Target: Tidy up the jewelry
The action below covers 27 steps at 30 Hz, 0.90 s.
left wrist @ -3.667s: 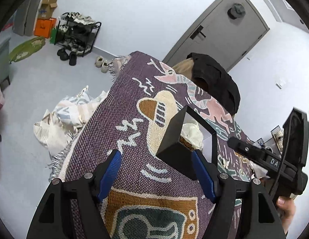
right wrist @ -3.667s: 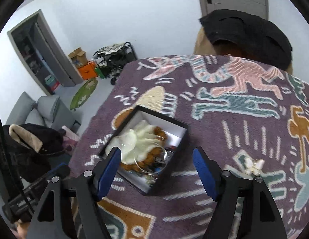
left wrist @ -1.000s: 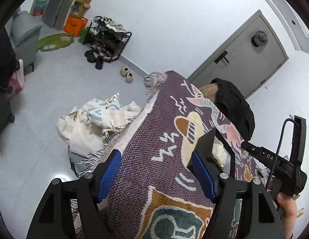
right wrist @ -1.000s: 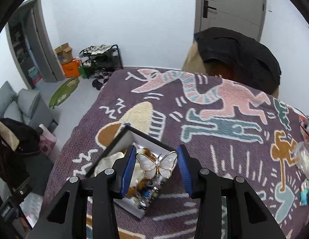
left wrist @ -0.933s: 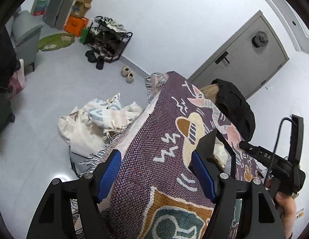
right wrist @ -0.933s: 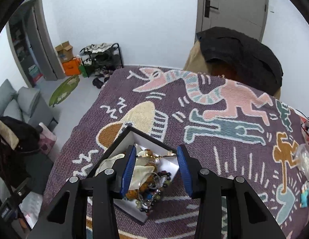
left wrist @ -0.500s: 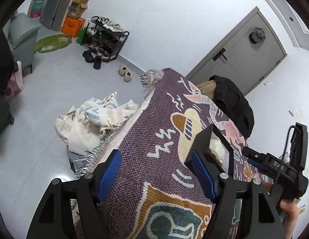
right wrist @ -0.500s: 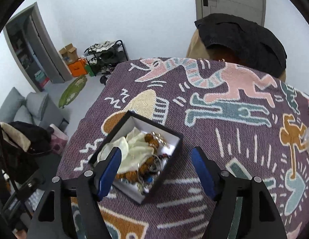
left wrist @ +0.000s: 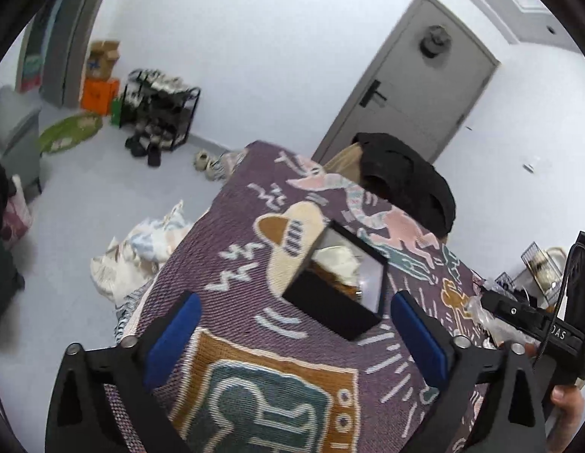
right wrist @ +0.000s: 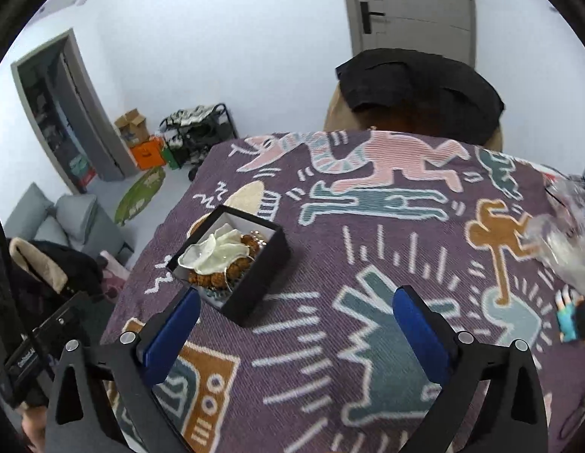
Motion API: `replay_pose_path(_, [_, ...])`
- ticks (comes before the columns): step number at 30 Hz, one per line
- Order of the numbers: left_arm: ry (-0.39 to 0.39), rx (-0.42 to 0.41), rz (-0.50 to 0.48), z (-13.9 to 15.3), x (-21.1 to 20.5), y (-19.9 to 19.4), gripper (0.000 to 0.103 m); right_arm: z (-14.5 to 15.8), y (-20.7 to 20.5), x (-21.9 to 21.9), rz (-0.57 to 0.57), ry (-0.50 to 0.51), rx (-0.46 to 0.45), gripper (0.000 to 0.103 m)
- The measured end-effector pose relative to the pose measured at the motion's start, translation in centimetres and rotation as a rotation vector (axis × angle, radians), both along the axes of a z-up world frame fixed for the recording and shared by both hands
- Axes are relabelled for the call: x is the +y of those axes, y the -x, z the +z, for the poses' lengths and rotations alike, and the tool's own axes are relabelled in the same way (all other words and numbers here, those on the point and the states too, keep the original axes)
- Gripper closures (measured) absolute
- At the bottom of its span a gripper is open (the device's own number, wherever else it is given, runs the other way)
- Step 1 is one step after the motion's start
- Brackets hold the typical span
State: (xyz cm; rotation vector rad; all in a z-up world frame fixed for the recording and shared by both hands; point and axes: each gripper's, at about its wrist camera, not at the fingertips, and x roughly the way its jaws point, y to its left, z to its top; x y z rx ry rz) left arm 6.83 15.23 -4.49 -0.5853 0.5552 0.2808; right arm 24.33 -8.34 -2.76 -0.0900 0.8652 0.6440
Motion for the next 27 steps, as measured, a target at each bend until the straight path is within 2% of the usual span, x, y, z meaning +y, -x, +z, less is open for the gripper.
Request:
replay_pose_path(4, [-0.051,-0.004,-0.036,1.2,-2.2,-0.1,0.001,0.6,1.0,-3.3,-0.056,-0.032,-0.025,0.001])
replay_pose_path(7, [-0.090,0.002,-0.020,1.9,-3.4,-0.1,0.001,1.0,2.1,-5.5,-0.100,-0.073,-0.055,0.001])
replay_pose_path(12, [-0.136,0.003,-0.018,3.1,-5.3,-0.1,0.001,0.7,3.6,-7.7,-0.109,-0.106,-0.077,0.001])
replay_pose_path(20, [-0.303,0.014,-0.089,5.5,-10.0,0.8,0.000,0.9,5.9,-10.0,-0.103,-0.162,-0.116,0.001])
replay_pose_path(23, [-0.331,-0.001,-0.118,6.4,-11.4,1.5,0.000,0.9,7.1,-10.5,-0.100,-0.146,-0.151,0.001])
replay_pose_path(27, [-0.372,-0.030,-0.162,7.7,-12.9,2.6,0.001,0.7,7.8,-11.4,-0.110,-0.137,-0.141,0.001])
